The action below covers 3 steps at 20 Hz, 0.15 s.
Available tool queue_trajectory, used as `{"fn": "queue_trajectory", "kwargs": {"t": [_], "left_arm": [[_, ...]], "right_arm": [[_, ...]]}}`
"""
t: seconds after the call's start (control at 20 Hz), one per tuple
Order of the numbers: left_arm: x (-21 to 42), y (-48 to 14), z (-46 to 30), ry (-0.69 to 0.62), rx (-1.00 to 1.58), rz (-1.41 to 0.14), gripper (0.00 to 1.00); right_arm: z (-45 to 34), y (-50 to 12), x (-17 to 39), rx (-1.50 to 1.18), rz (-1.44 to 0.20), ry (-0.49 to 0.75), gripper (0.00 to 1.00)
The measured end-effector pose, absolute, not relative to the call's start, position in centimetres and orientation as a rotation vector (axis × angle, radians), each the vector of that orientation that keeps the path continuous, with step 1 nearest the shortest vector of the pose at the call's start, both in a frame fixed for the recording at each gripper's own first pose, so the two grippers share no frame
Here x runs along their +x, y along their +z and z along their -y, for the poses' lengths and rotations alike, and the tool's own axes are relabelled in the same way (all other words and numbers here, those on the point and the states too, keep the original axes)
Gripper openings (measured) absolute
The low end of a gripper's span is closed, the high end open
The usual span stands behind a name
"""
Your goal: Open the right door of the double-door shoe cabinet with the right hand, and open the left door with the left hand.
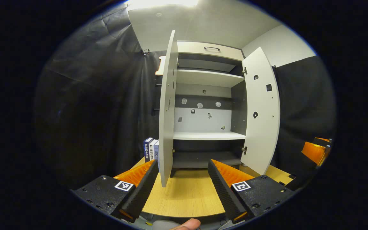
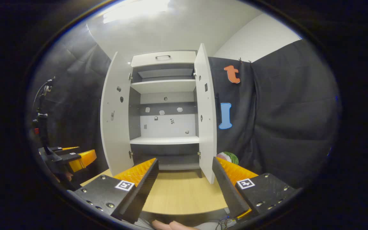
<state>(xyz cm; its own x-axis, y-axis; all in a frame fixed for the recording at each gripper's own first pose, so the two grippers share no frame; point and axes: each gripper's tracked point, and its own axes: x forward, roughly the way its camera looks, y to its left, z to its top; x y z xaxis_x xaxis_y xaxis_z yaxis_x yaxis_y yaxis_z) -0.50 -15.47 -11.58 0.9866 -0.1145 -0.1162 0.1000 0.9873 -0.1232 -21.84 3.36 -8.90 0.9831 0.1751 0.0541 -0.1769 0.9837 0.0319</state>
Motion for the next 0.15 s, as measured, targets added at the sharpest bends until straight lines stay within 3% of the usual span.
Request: {"fn": "queue_trajectory", "kwargs": {"t": [0.15], "left_arm": [[-0.7,-10.8,15.44,-0.118,-0.104,-0.105,0.96]], "right_arm": [[-2.68,-8.74,-22.05,0.016,0.057,0.165,1.0]]}}
